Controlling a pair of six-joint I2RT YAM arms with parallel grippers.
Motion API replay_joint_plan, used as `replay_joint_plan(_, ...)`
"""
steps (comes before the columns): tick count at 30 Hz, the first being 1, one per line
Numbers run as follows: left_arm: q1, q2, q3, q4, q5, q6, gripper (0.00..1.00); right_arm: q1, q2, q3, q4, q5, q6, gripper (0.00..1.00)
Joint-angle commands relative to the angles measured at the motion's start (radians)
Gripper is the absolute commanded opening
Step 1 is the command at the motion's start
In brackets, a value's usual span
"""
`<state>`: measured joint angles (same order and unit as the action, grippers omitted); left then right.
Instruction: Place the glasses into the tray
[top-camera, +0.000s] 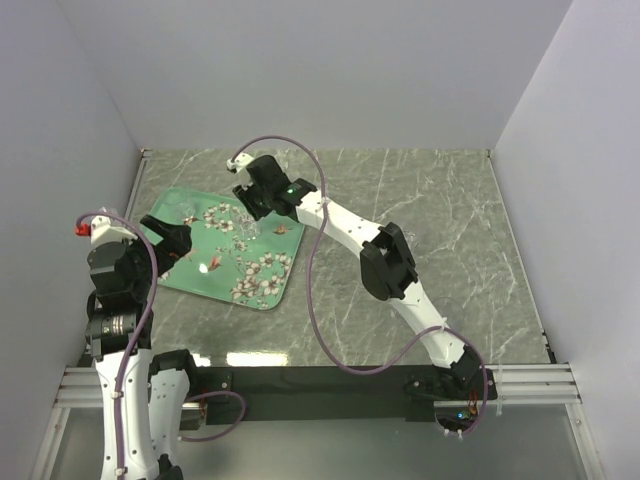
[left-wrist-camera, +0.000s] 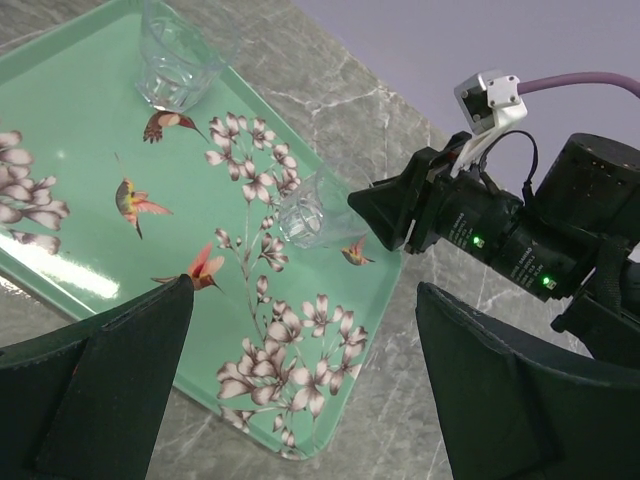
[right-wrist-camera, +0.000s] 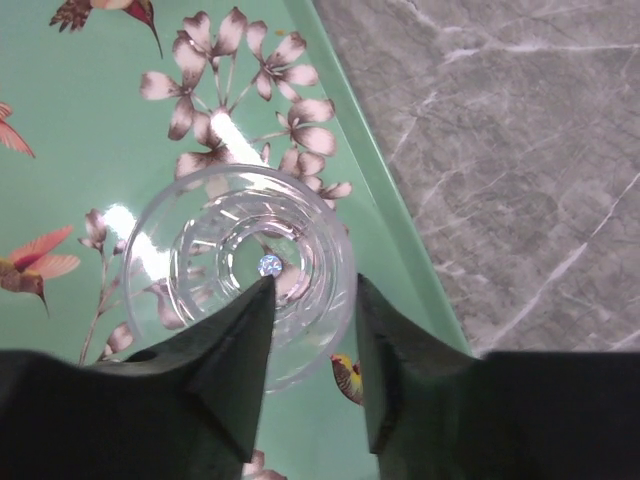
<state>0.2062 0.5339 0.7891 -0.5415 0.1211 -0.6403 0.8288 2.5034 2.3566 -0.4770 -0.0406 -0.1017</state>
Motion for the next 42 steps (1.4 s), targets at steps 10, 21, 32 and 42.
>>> replay_joint_plan(10,0.004,0.049,0.053,0.029,0.097,0.080,1.00,-0.033,-0.236,-0.029,0.060,-0.087,-0.075,0.73)
replay_joint_plan(21,0.004,0.055,0.025,0.132,0.308,0.042,0.99,-0.164,-0.632,-0.425,0.005,-0.381,-0.161,0.76)
replay_joint_plan(32,-0.047,0.086,-0.051,0.250,0.430,-0.079,0.99,-0.419,-1.000,-0.838,-0.049,-0.535,-0.219,0.77)
replay_joint_plan(42,-0.436,0.263,-0.011,0.340,0.220,-0.114,0.99,-0.556,-1.226,-1.152,-0.002,-0.515,-0.201,0.78)
